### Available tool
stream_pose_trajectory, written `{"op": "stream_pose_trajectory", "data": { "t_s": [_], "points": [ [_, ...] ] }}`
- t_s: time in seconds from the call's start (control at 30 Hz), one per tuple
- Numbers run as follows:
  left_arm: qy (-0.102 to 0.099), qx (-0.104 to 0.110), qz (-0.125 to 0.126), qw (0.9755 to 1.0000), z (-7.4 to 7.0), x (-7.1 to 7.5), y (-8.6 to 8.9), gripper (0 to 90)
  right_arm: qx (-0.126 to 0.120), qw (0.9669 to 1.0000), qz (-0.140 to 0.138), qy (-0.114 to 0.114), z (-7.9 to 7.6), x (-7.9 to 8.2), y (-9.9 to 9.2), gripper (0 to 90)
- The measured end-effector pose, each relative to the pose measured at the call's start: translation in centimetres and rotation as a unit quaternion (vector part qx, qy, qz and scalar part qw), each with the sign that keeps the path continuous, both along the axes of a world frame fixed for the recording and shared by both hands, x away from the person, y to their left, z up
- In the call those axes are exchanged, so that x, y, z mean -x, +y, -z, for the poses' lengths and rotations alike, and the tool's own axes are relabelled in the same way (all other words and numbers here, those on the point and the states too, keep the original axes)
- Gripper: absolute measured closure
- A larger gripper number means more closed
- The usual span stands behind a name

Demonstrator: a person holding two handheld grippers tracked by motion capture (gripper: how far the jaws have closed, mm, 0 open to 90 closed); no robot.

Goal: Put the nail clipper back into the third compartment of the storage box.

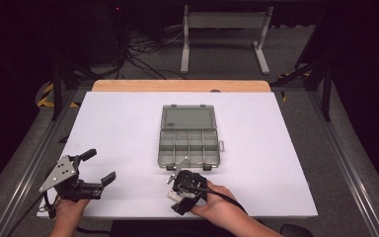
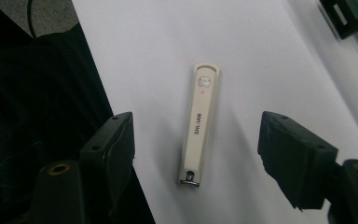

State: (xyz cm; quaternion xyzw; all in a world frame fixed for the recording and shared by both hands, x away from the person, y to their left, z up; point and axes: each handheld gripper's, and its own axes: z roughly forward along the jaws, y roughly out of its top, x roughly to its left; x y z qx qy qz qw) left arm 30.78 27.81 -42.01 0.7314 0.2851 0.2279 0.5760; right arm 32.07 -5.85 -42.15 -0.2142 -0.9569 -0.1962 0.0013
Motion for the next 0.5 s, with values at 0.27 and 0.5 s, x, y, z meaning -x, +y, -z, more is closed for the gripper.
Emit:
{"op": "stream_pose_trajectory", "data": {
  "t_s": [0.27,0.5],
  "points": [
    [0.0,0.003,-0.001,1.0,0.01,0.0,-0.02,0.4,0.007,0.9999,0.002,-0.008,0.64,0.13,0.34,49.8],
    [-0.001,0.0,0.002,1.0,-0.03,0.02,-0.02,0.4,0.019,0.9996,0.002,-0.02,0.86,0.42,0.58,66.2]
  ]
}}
